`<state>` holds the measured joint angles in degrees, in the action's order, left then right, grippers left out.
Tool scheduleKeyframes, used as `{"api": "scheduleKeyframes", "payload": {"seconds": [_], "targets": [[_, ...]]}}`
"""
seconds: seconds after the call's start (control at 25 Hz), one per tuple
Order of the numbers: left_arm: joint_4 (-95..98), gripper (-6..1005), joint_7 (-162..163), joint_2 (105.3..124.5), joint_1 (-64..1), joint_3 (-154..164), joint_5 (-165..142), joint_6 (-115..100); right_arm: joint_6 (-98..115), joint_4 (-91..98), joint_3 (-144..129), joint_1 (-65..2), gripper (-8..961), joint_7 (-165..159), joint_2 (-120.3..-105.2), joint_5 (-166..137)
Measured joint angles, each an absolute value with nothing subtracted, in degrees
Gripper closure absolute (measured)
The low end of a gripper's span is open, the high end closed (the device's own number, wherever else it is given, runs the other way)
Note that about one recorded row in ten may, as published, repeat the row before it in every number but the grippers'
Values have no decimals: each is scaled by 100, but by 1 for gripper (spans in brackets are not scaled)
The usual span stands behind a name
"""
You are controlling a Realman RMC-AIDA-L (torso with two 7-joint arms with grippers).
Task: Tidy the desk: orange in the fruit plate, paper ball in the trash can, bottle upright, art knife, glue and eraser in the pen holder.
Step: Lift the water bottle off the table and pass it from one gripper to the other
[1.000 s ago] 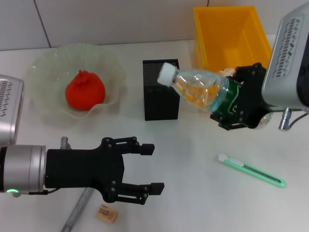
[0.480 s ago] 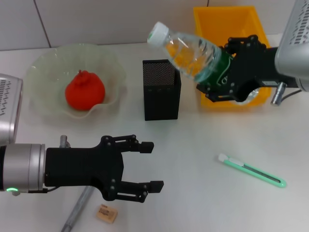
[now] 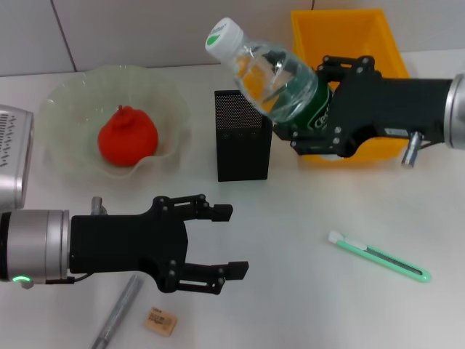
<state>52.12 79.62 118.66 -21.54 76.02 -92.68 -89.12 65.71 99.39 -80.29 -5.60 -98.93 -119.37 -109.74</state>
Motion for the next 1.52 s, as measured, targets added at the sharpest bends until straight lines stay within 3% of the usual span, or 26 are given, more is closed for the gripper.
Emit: {"api": "scheduleKeyframes", "payload": {"seconds": [0.36,0.88,1.52], "targets": [[5074,155,7655,11865,-2125,7610,-8842,-8843,7180,8665,-7422,-310,193,-8193,-11926,-8988],[4786,154,7263,11856,-2071,7518,-8339,-8618,10039,6679,-5392,-955,193,-7392,-11895,-9015],[4037,153,6686,11866,-1987,7334,-6900,-8704,9892,6310,-5217,-1191,192,-7255,-11920,-9344]]}}
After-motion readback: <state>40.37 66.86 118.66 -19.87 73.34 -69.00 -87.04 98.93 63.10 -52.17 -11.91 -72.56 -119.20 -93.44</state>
